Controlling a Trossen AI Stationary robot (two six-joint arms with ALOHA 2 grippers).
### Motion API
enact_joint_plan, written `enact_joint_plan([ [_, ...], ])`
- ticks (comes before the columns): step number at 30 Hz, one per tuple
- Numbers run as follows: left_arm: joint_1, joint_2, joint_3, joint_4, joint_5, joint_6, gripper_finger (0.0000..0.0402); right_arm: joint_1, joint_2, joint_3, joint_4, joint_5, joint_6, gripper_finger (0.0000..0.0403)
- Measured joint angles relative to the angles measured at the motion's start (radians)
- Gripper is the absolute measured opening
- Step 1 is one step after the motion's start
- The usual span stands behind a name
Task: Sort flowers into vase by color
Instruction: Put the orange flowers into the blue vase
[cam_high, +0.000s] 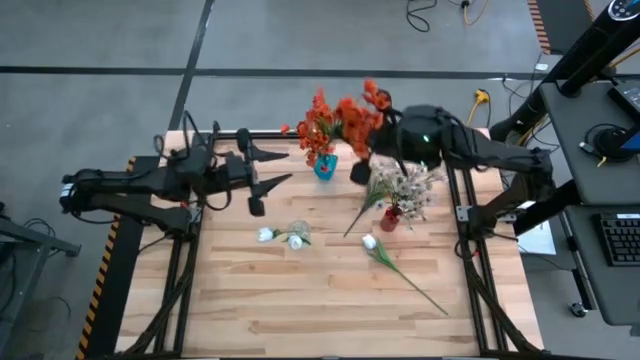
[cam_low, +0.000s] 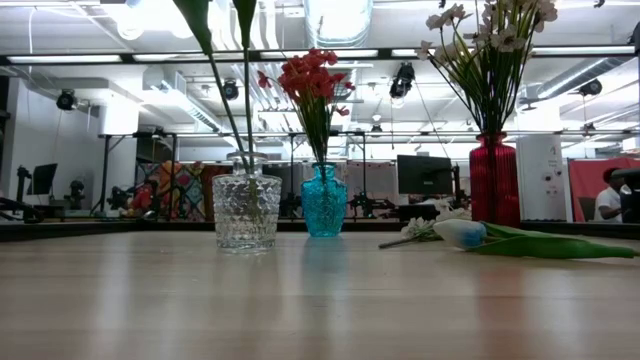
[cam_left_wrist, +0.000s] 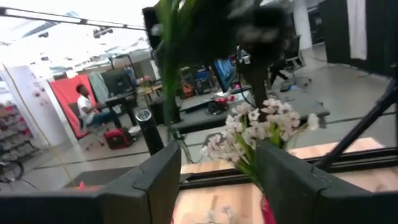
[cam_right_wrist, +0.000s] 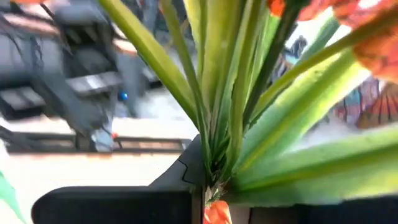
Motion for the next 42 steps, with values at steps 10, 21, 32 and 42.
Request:
enact_joint_plan([
  [10, -0.005, -0.148, 0.000, -0.175, 0.003, -0.084, 0.0191, -0.281, -0.001, -0.080, -0.047, -0.207, 0.085, 0.0028],
  [21, -0.005, -0.177, 0.000, -0.236, 0.003, -0.091, 0.0191, -0.346, -0.001, -0.317, 0.149, -0.278, 0.119, 0.0028],
  [32, -0.005, -0.169, -0.001, -0.245, 0.003, -0.092, 0.0178, -0.351, -0.002, -0.505, 0.354, -0.278, 0.129, 0.0028],
  [42, -0.005, -0.167, -0.001, -0.245, 0.003, -0.092, 0.0173, -0.351, -0.002, -0.580, 0.459, -0.278, 0.134, 0.0028],
])
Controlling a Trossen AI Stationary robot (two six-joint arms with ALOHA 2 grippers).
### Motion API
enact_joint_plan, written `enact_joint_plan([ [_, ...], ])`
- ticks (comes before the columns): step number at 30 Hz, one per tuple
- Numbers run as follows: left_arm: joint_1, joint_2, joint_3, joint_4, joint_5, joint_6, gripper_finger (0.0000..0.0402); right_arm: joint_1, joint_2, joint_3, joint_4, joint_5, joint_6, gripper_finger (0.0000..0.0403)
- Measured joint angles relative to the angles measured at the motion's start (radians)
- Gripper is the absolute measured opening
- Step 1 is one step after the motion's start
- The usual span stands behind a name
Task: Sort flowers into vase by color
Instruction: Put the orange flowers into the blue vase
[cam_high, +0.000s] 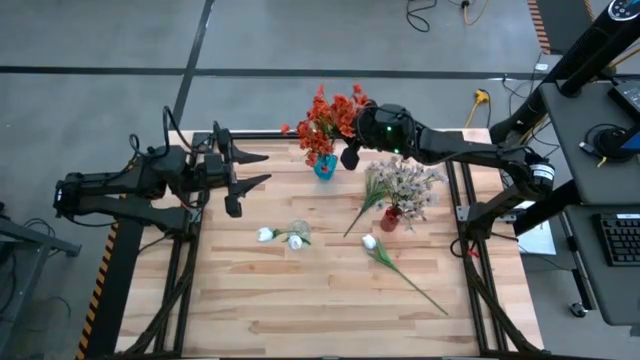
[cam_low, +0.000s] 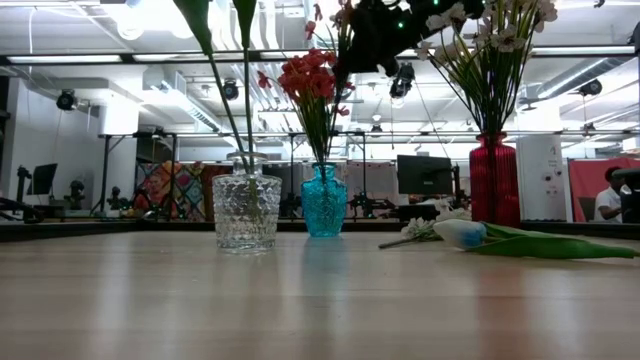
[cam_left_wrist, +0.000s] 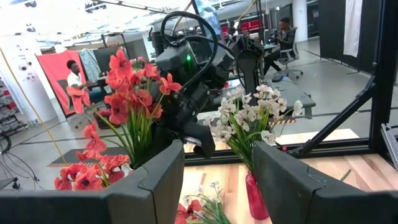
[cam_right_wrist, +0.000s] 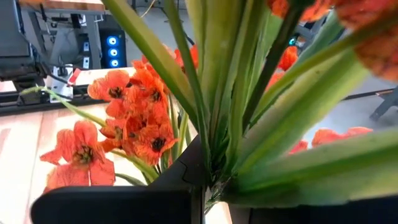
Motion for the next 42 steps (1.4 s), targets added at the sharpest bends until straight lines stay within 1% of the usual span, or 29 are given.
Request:
enact_joint_plan([
  [18, 0.000, 0.000, -0.001, -0.011, 0.000, -0.011, 0.0173, 0.001, 0.007, -0.012, 0.018, 0.000, 0.000, 0.0028],
  [23, 0.000, 0.000, -0.001, -0.013, 0.000, -0.011, 0.0173, 0.001, 0.008, -0.032, 0.032, 0.001, 0.000, 0.0028],
  [29, 0.000, 0.000, -0.001, -0.013, 0.000, -0.015, 0.0173, 0.001, 0.008, -0.060, 0.097, 0.009, -0.007, 0.0028],
  [36, 0.000, 0.000, -0.001, -0.017, 0.000, -0.019, 0.0173, 0.001, 0.010, -0.075, 0.093, 0.009, -0.005, 0.0028],
  [39, 0.000, 0.000, -0.001, -0.017, 0.000, -0.019, 0.0173, -0.001, 0.010, -0.075, 0.092, 0.010, 0.019, 0.0030],
  [42, 0.000, 0.000, -0.001, -0.017, 0.000, -0.024, 0.0173, -0.001, 0.010, -0.075, 0.092, 0.010, 0.023, 0.0041],
])
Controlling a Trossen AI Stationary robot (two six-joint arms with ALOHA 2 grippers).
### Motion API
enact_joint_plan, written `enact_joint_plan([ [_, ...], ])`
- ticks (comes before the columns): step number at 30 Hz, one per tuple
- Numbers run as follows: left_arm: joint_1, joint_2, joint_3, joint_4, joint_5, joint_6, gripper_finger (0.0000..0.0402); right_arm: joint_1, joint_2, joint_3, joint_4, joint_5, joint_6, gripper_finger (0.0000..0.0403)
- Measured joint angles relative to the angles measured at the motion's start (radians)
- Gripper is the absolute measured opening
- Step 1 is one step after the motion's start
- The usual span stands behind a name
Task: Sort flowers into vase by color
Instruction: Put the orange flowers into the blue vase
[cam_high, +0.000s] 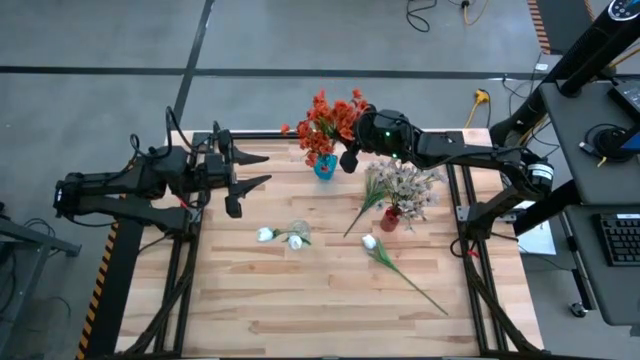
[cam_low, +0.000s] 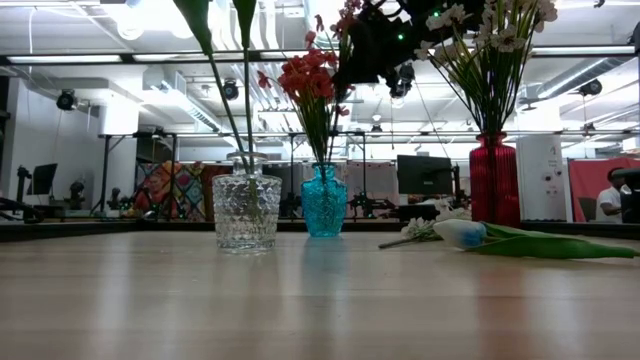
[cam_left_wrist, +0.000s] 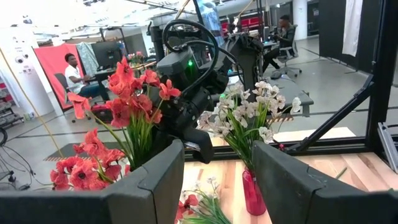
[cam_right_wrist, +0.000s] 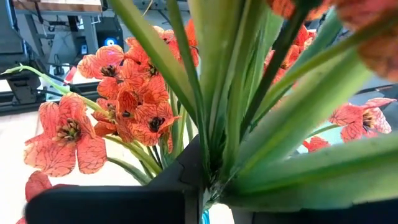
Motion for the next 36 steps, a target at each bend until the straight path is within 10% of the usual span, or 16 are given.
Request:
enact_joint_plan([
  [19, 0.000, 0.000, 0.000, -0.003, 0.000, -0.002, 0.0173, -0.001, -0.002, 0.001, -0.054, 0.000, 0.022, 0.0171],
  [36, 0.000, 0.000, 0.000, -0.025, -0.036, -0.002, 0.0173, 0.000, -0.009, 0.209, -0.478, 0.061, 0.077, 0.0294],
])
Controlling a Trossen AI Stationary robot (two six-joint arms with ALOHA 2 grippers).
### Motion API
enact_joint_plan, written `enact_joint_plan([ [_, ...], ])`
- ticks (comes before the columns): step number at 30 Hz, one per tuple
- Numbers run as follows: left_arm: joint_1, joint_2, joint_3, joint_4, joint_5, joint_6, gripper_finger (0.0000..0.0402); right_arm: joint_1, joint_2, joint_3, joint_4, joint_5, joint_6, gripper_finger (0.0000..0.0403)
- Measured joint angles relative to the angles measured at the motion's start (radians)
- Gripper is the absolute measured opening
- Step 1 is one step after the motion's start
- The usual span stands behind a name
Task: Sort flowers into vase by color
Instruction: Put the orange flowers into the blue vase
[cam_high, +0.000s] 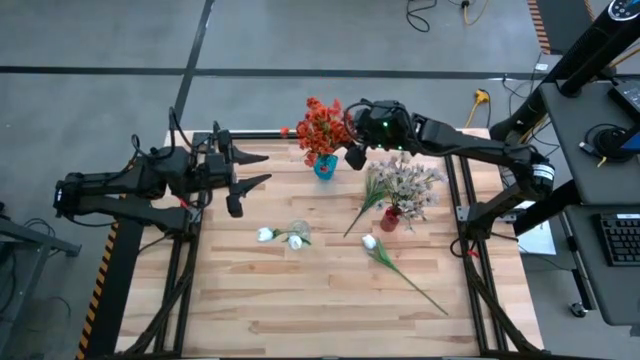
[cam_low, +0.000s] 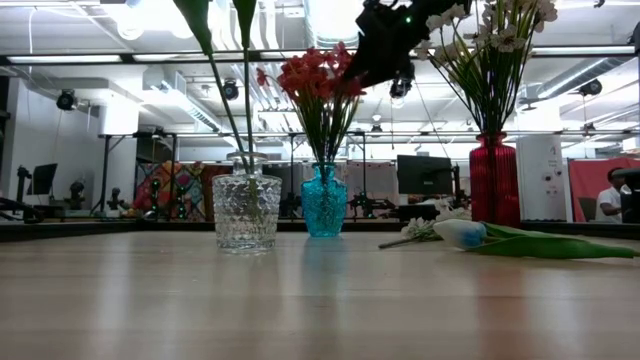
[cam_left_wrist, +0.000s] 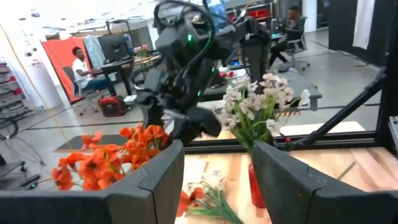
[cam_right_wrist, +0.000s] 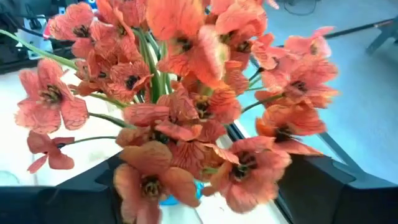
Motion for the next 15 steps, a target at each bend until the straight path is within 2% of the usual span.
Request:
enact_joint_plan([
  [8, 0.000, 0.000, 0.000, -0.012, -0.006, -0.008, 0.0173, 0.002, 0.000, 0.147, -0.183, 0.043, -0.001, 0.0303],
  [15, 0.000, -0.016, 0.003, -0.027, -0.025, -0.001, 0.0173, 0.046, -0.001, 0.343, -0.328, 0.045, -0.005, 0.0294],
])
